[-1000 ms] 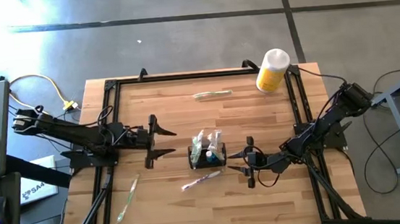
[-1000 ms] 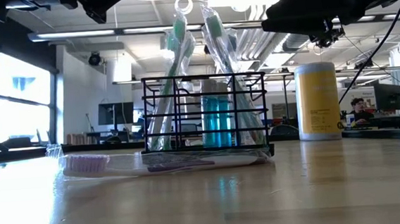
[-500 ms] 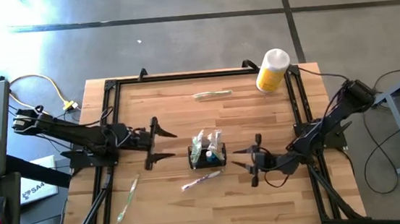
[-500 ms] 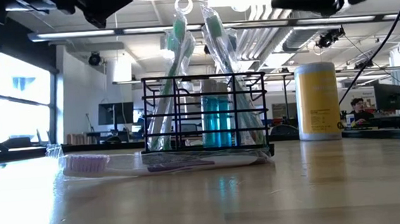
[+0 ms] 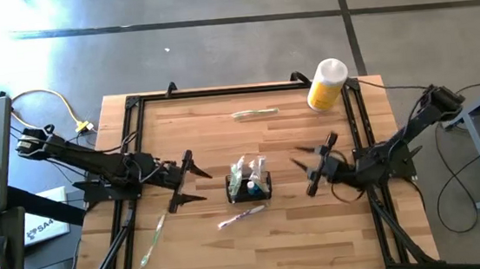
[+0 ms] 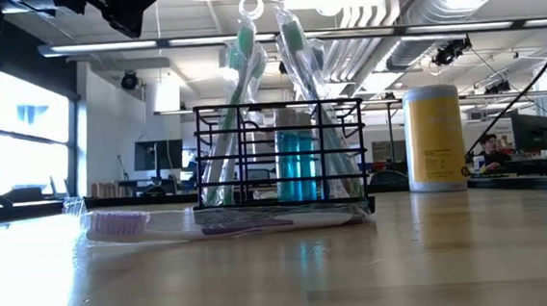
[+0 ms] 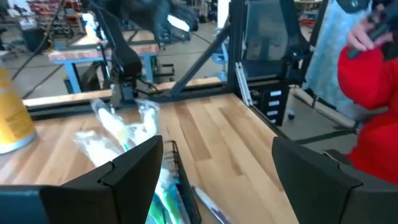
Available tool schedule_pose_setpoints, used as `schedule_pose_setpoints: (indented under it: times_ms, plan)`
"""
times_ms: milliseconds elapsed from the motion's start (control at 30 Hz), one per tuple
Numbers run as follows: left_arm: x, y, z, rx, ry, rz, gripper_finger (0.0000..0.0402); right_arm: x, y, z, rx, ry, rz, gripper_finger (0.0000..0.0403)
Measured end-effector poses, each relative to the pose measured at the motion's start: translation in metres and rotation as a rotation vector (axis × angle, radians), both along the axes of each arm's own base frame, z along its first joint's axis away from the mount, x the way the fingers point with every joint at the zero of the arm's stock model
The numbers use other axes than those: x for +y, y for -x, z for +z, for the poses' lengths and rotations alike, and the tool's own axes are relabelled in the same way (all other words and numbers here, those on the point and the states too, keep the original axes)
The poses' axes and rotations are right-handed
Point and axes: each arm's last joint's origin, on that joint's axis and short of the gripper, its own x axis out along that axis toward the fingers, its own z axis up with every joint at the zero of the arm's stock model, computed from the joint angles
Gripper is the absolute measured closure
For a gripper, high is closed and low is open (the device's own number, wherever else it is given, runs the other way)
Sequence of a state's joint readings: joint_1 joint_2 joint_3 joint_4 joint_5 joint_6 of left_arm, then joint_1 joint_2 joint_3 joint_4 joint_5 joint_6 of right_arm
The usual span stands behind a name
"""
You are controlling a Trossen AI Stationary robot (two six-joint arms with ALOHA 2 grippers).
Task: Pick & Place toothbrushing station
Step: Put the green toothbrush into the black wire organizer
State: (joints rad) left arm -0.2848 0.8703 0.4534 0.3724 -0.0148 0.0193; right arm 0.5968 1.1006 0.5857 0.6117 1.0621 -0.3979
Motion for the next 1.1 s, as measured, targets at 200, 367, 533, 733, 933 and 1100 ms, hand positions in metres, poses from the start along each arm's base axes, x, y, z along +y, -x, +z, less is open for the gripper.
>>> schedule_pose_setpoints:
  times_ms: [200, 367, 533, 733, 933, 1100]
  plan:
    - [-0.002, -0.007, -0.009, 0.056, 0.003, 0.028, 0.0105, -0.032, -0.008, 0.016, 0.049, -0.016, -0.049, 0.0259]
    - [-0.004, -0.016, -0.021, 0.112, -0.010, 0.057, 0.0105, -0.056, -0.020, 0.029, 0.125, -0.114, -0.050, 0.0259]
    - [-0.006, -0.023, -0.028, 0.136, 0.003, 0.059, 0.0105, -0.086, -0.026, 0.042, 0.171, -0.191, -0.108, 0.0259]
    - [-0.007, -0.028, -0.034, 0.162, 0.008, 0.060, 0.0105, -0.125, -0.025, 0.049, 0.237, -0.364, -0.139, 0.0259]
    - [-0.008, -0.030, -0.038, 0.190, 0.043, 0.064, 0.0105, -0.161, -0.022, 0.035, 0.333, -0.550, -0.142, 0.0259]
    - [-0.008, -0.030, -0.039, 0.192, 0.046, 0.065, 0.0105, -0.192, -0.026, 0.012, 0.438, -0.703, -0.162, 0.0259]
